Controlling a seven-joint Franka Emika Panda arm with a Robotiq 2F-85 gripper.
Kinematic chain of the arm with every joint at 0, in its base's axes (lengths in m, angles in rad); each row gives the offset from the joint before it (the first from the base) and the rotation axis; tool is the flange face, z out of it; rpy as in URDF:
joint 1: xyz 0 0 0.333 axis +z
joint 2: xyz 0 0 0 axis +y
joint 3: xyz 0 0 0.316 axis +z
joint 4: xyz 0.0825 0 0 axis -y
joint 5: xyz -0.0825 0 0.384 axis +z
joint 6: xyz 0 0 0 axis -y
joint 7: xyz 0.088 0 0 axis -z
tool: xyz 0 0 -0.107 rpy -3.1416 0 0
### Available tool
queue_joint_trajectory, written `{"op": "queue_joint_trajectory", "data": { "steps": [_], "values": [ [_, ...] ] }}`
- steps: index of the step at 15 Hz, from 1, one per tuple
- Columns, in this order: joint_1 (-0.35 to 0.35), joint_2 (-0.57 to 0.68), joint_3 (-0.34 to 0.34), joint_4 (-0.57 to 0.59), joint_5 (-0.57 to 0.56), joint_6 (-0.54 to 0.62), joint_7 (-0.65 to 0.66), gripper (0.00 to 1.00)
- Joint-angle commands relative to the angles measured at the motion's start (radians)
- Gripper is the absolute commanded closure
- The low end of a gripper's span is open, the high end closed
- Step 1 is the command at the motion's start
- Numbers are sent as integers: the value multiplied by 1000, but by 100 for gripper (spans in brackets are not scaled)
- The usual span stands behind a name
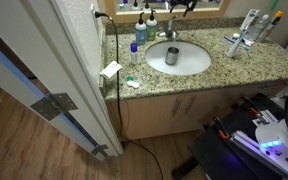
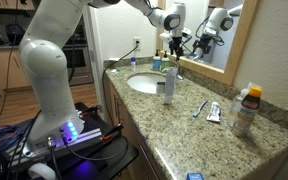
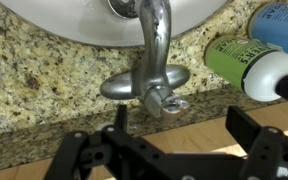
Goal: Close the tap
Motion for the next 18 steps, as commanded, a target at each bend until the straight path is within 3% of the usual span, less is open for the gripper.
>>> {"op": "queue_joint_trajectory", "data": {
  "steps": [1,7,8,9,18],
  "values": [
    [-7,26,8,14,-3,18,-3,0],
    [-6,26,6,4,-4,2,7,0],
    [-6,27,6,4,-4,2,7,25],
    [-3,25,2,1,-11,0,12,27],
    [3,2,-4,-17,-24,-11,17,89]
  ]
}}
